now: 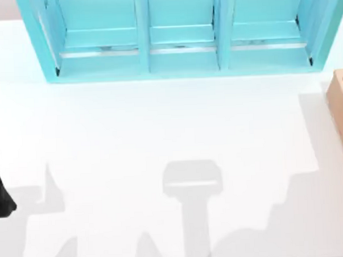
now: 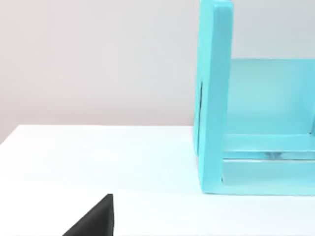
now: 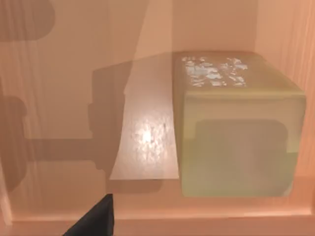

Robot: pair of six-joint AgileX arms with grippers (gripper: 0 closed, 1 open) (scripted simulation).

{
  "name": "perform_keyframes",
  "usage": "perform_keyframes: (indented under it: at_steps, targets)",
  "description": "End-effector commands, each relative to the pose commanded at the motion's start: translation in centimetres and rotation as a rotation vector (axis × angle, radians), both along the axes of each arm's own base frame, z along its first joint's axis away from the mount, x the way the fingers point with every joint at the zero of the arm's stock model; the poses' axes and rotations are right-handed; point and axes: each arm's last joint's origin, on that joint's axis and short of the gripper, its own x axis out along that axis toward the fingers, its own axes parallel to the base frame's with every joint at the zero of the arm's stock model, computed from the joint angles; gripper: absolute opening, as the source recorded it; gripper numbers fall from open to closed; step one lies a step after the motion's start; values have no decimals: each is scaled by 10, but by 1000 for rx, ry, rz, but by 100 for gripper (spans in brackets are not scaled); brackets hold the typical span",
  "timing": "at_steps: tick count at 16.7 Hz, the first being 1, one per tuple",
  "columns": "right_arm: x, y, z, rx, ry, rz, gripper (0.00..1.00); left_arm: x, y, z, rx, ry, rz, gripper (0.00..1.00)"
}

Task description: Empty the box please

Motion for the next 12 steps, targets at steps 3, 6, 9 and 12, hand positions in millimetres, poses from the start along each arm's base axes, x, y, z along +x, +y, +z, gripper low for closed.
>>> perform_keyframes:
  at_steps: [3, 6, 9, 12]
  targets:
    - [3, -2, -26, 1, 1, -2, 100, 0, 0, 0, 0, 0, 0, 100]
    - [4, -3, -63, -4, -9, -1, 100, 0, 0, 0, 0, 0, 0, 100]
    - [1, -2, -90, -1, -4, -2, 100, 0, 0, 0, 0, 0, 0, 100]
    - [0, -2, -95, 0, -1, -2, 100, 0, 0, 0, 0, 0, 0, 100]
